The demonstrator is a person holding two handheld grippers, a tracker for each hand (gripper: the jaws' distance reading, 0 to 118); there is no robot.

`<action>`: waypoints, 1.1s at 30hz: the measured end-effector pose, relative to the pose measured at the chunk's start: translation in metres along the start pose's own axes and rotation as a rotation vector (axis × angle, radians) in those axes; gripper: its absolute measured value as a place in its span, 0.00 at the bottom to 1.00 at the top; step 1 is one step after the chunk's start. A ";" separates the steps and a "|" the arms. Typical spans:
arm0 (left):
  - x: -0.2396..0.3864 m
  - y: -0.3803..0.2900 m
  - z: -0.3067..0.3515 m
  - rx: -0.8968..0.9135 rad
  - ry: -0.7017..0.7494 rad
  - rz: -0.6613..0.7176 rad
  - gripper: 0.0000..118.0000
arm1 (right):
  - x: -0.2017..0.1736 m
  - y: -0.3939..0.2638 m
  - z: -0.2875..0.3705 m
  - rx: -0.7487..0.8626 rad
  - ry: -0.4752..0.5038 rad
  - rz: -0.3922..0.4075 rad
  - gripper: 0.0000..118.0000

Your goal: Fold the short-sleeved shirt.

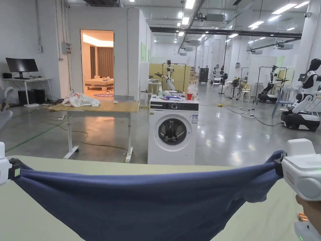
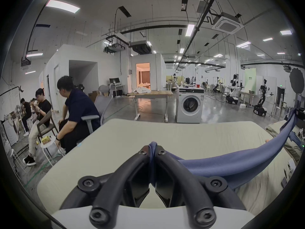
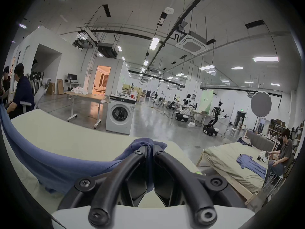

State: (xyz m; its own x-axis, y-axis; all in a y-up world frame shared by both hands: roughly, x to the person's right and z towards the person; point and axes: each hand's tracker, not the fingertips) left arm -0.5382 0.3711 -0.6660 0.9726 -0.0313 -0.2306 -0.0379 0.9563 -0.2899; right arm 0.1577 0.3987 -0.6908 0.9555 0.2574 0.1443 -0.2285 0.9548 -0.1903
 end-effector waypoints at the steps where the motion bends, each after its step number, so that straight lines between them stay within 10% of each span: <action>1: -0.001 -0.014 0.003 -0.008 0.001 0.004 0.01 | -0.001 -0.009 0.004 -0.005 0.000 0.005 0.03; 8: -0.012 -0.087 0.047 -0.041 -0.029 0.068 0.01 | -0.001 -0.085 0.037 -0.082 -0.033 0.107 0.03; 33: -0.032 -0.287 0.143 -0.389 0.008 0.116 0.05 | -0.015 -0.254 0.153 -0.458 0.064 0.007 0.09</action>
State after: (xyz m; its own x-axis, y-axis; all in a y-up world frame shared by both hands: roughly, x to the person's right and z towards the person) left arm -0.5257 0.1396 -0.4427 0.9550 0.0666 -0.2891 -0.2328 0.7723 -0.5911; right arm 0.1730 0.1755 -0.4964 0.9670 0.2405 0.0841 -0.1429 0.7850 -0.6028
